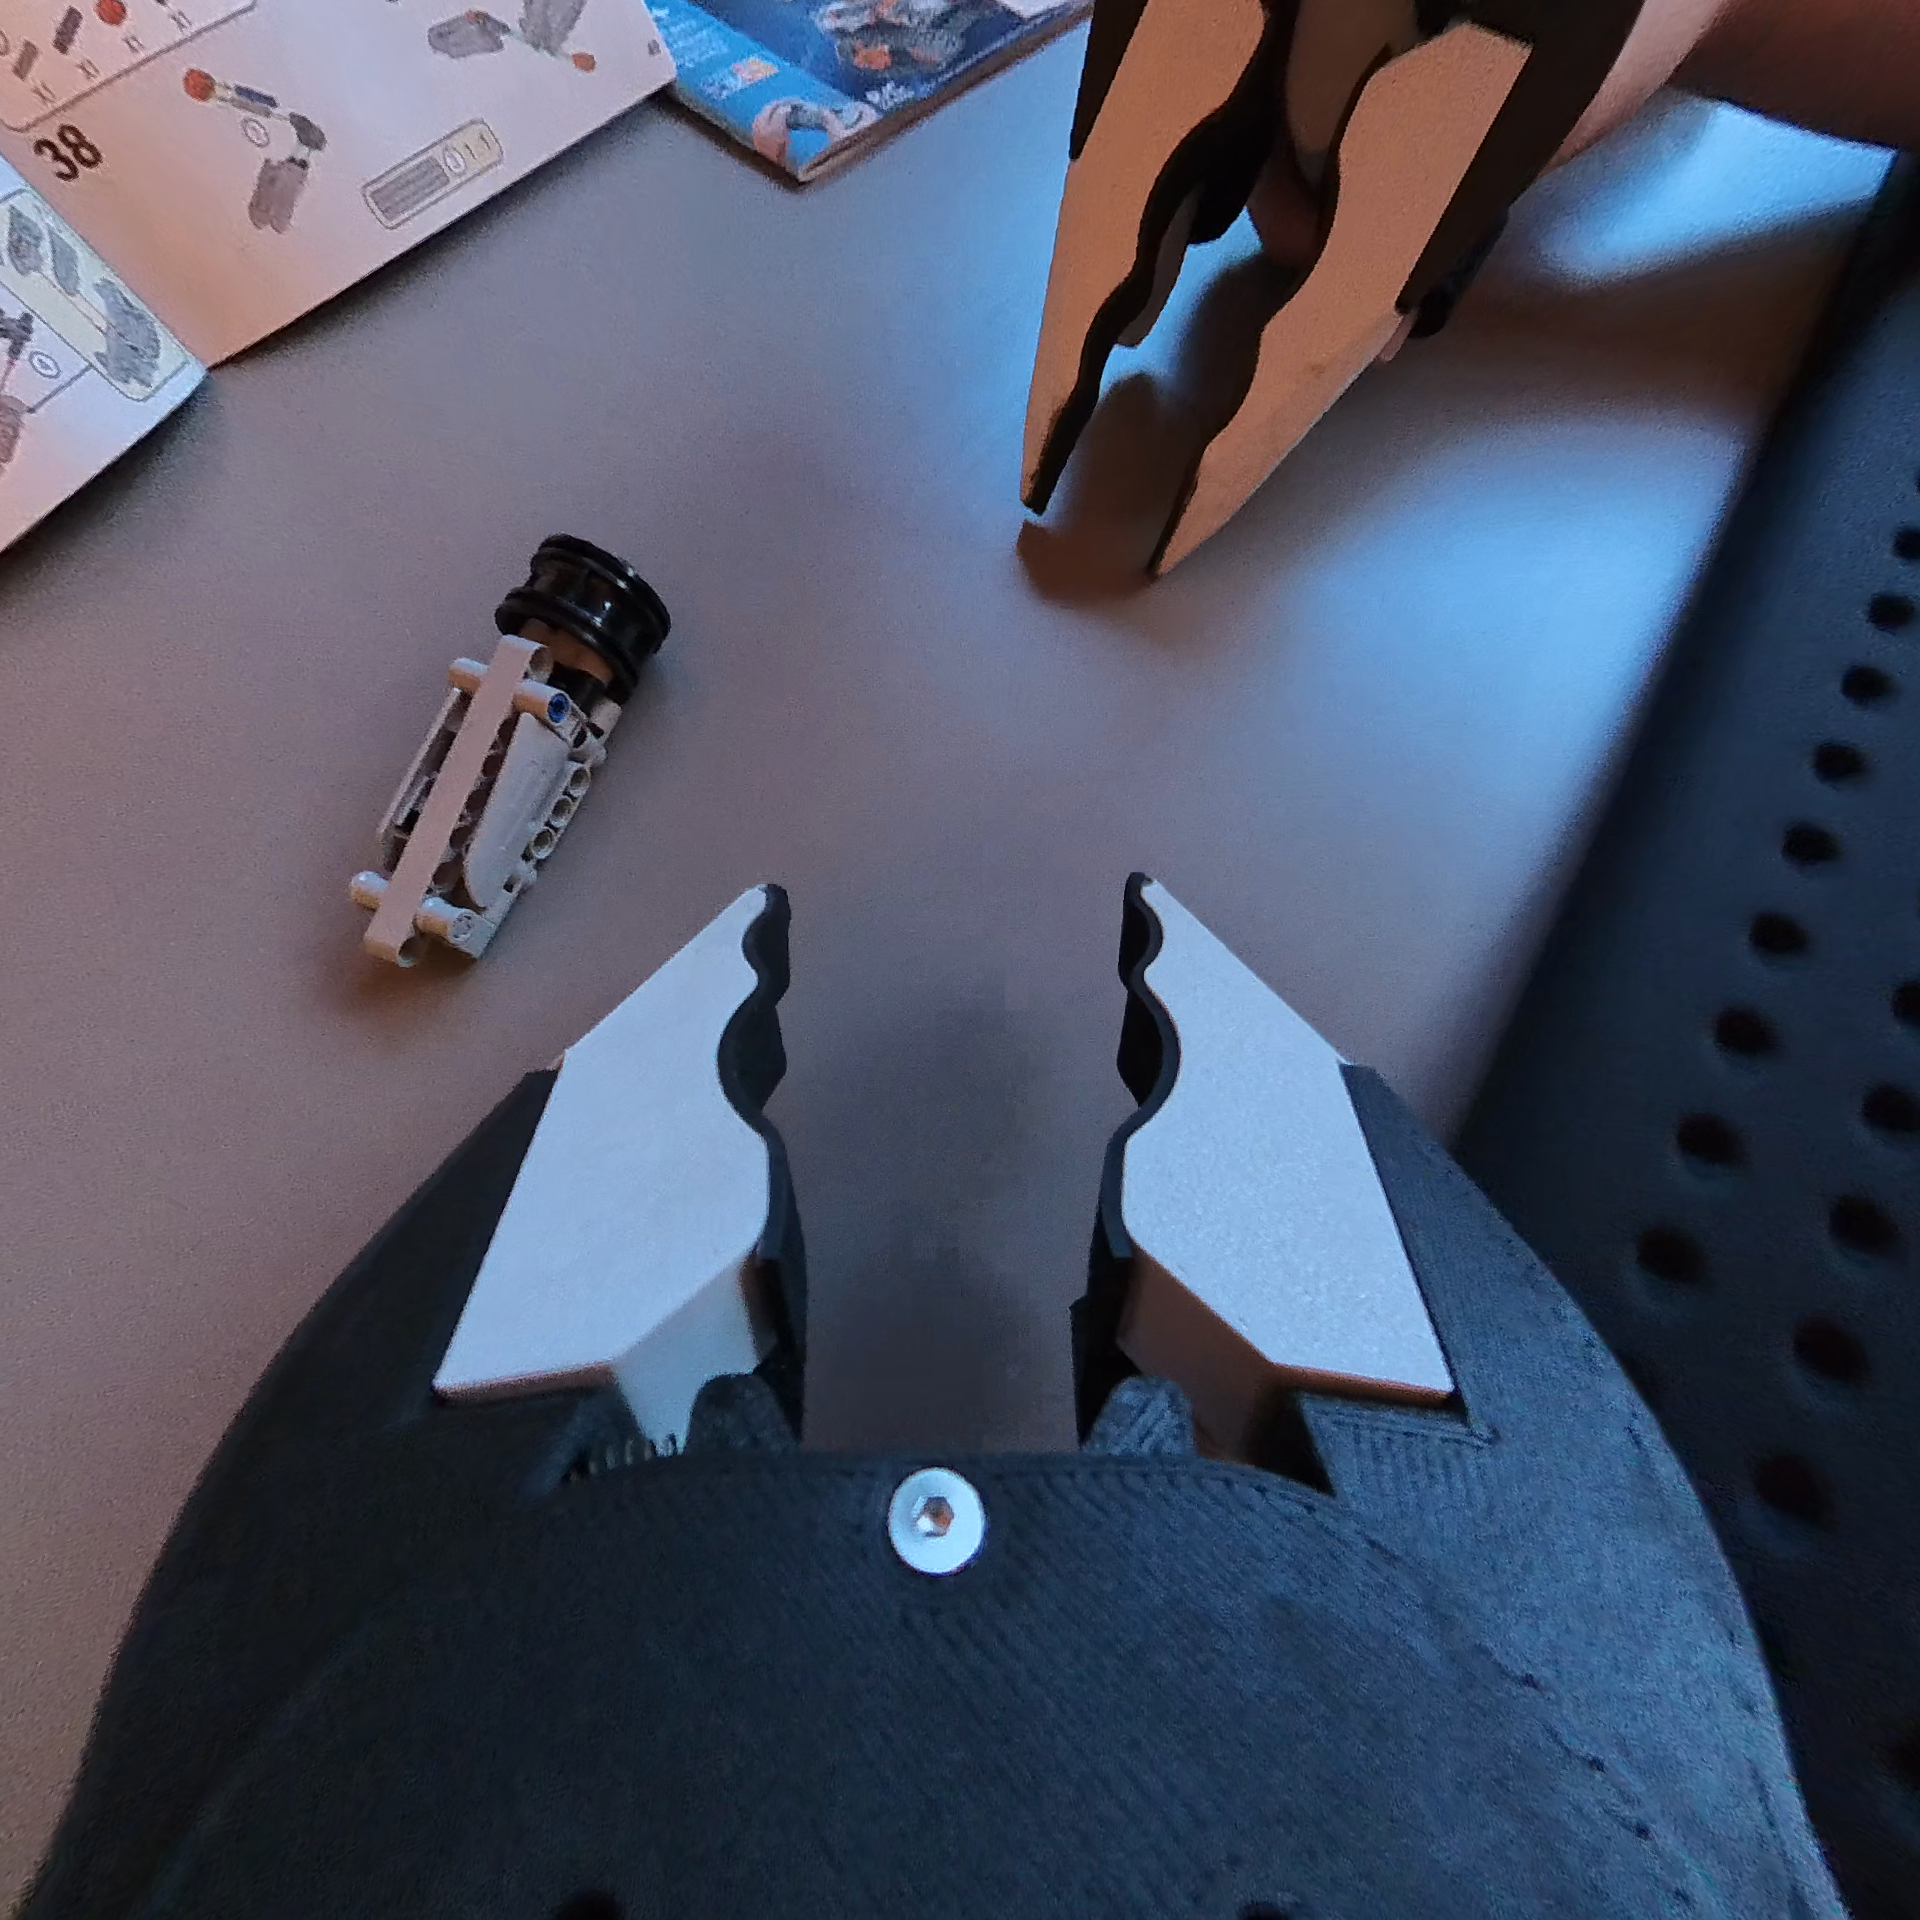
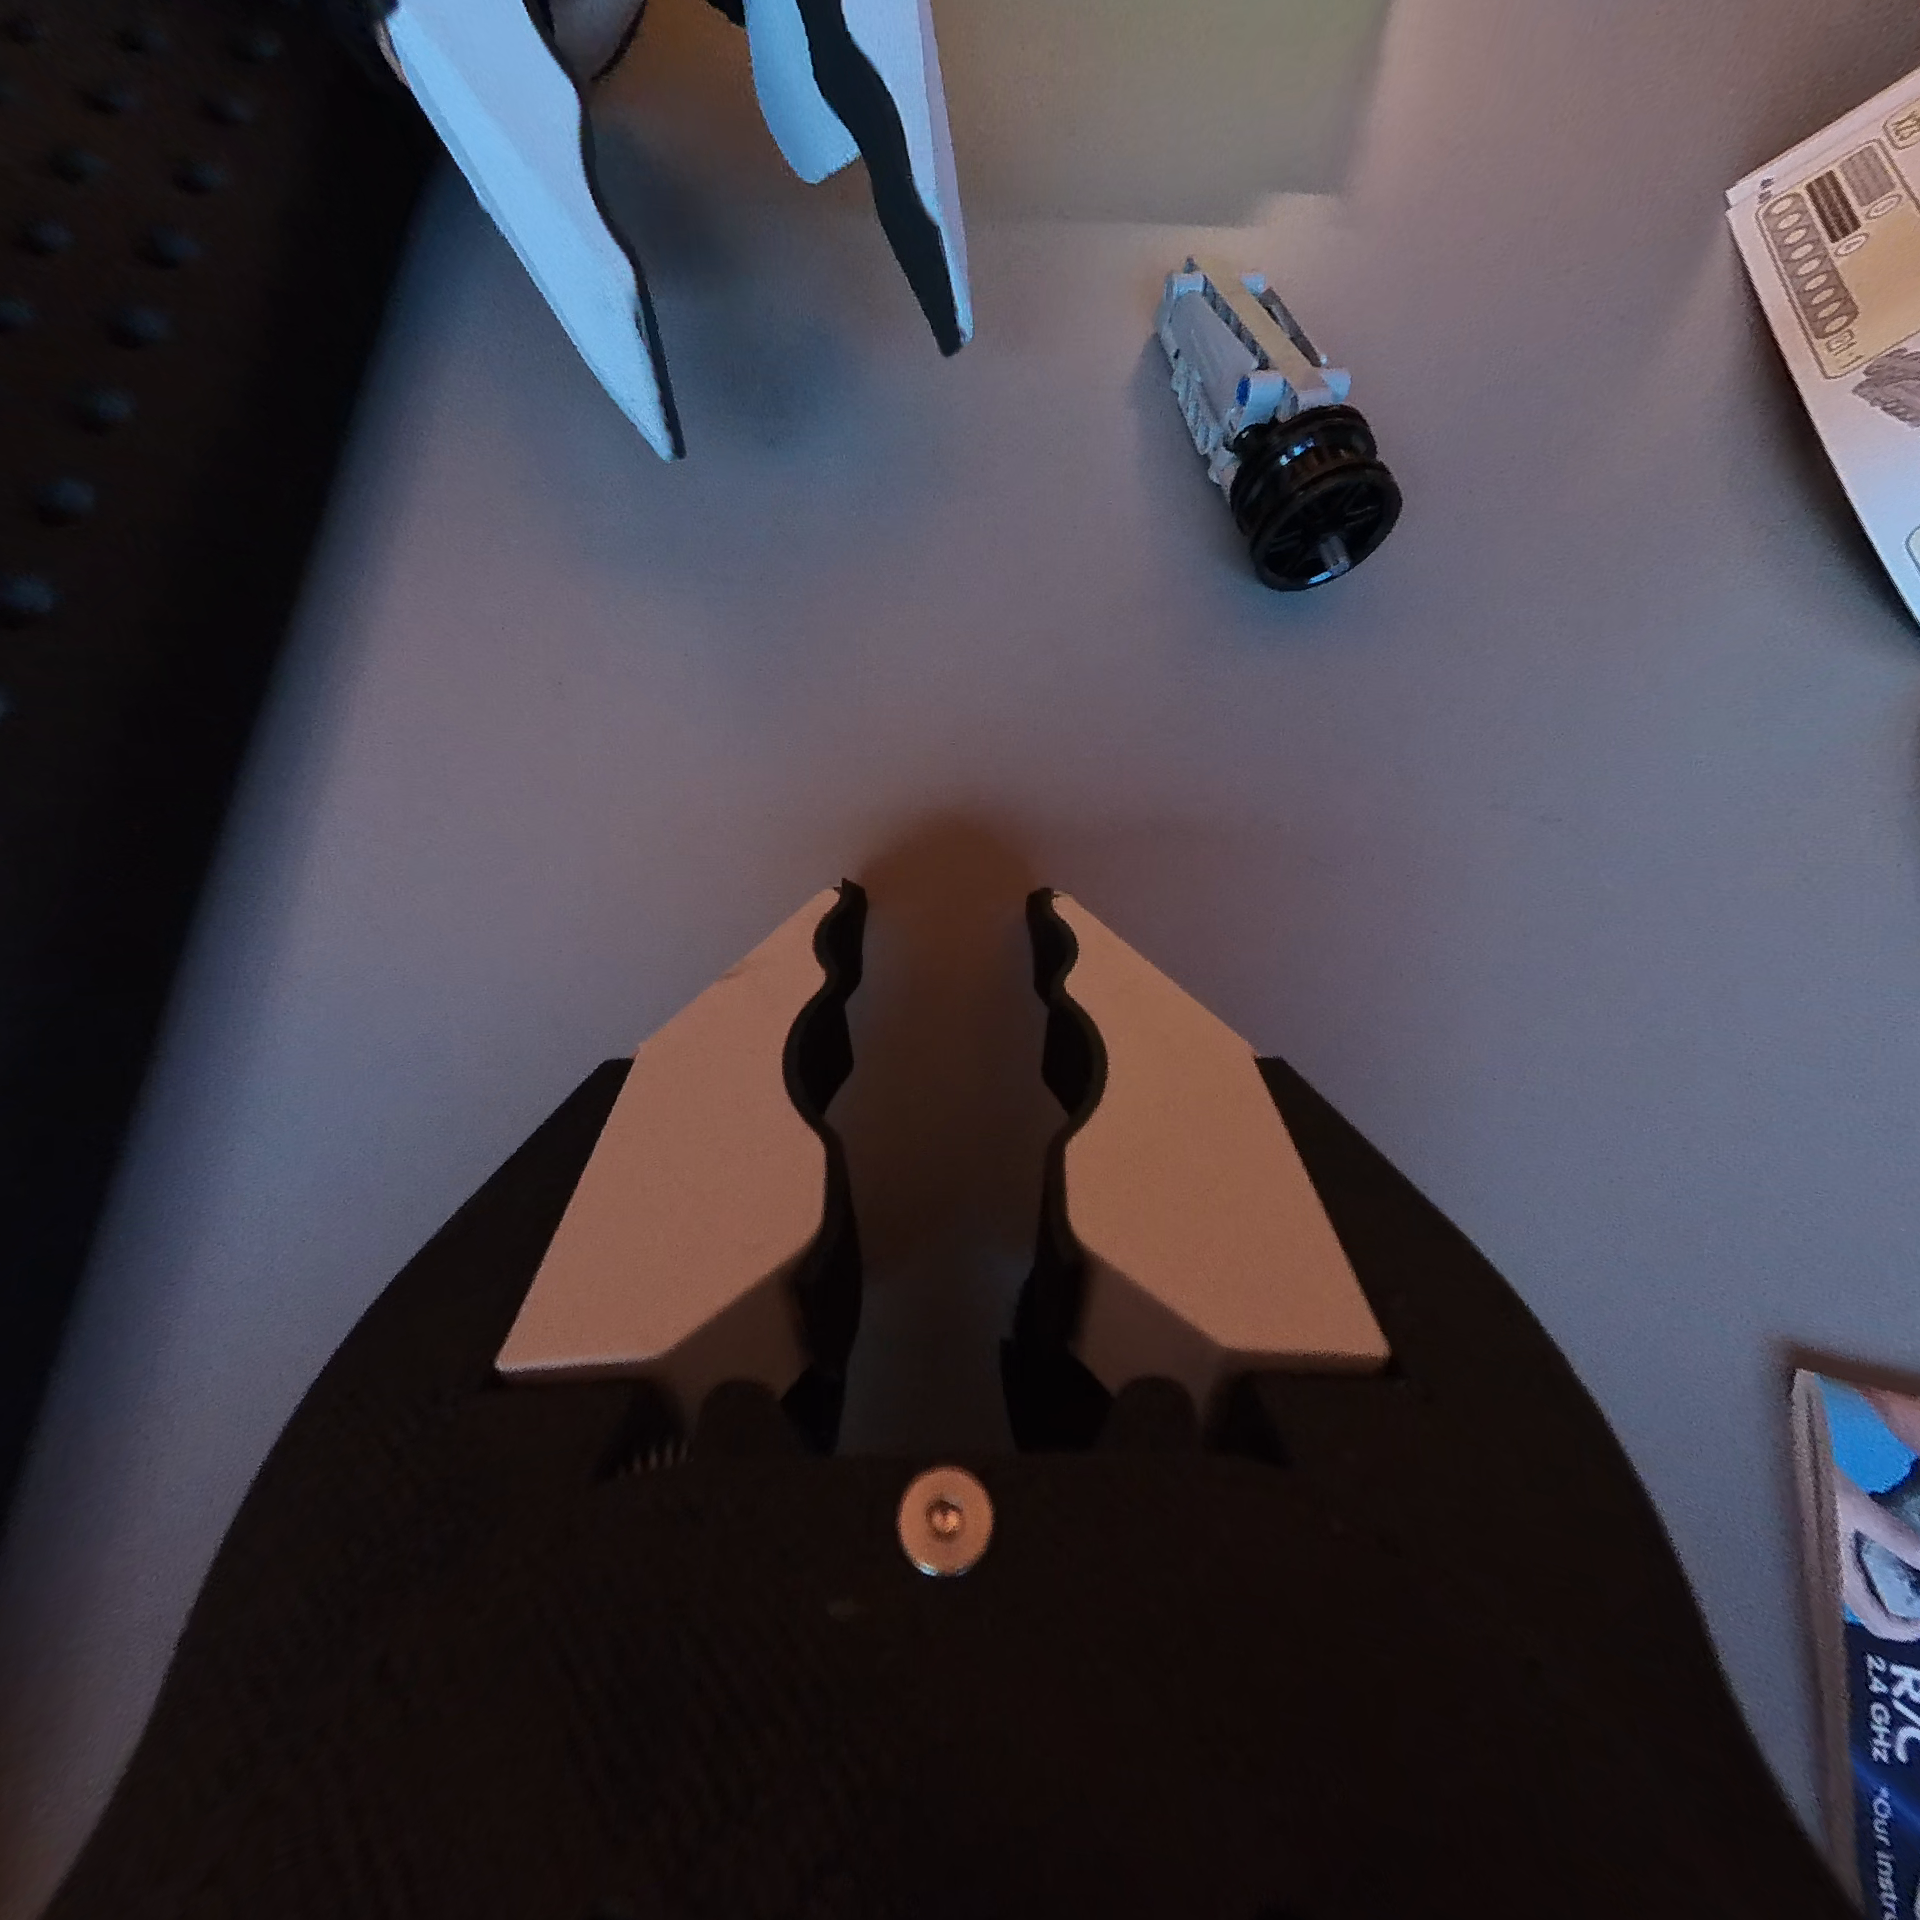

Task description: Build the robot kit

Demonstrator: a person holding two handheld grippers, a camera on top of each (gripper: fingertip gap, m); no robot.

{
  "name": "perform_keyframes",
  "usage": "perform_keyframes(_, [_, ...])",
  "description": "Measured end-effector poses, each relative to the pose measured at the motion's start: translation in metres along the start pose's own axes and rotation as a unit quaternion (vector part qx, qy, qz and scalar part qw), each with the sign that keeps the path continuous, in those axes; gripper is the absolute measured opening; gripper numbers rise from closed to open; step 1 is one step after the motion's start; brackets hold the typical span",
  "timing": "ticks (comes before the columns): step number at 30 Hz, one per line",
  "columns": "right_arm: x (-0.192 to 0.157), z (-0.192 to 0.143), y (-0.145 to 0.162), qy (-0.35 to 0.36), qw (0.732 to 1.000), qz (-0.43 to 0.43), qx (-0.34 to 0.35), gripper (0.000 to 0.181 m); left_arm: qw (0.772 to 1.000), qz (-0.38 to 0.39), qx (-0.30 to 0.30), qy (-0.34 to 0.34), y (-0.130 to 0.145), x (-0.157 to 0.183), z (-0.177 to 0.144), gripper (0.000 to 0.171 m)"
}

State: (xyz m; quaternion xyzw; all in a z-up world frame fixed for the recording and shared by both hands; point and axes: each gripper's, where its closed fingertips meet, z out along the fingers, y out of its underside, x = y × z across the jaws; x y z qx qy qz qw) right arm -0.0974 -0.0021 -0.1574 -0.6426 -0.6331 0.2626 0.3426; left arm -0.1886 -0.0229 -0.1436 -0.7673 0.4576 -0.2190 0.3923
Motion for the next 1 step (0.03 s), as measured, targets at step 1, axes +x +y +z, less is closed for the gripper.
perform_keyframes(1, [-0.0005, 0.0, -0.0002, -0.001, 1.0, -0.001, 0.0, 0.03, 1.0, 0.004, -0.006, -0.002, 0.0017, -0.0002, 0.0014, 0.063])
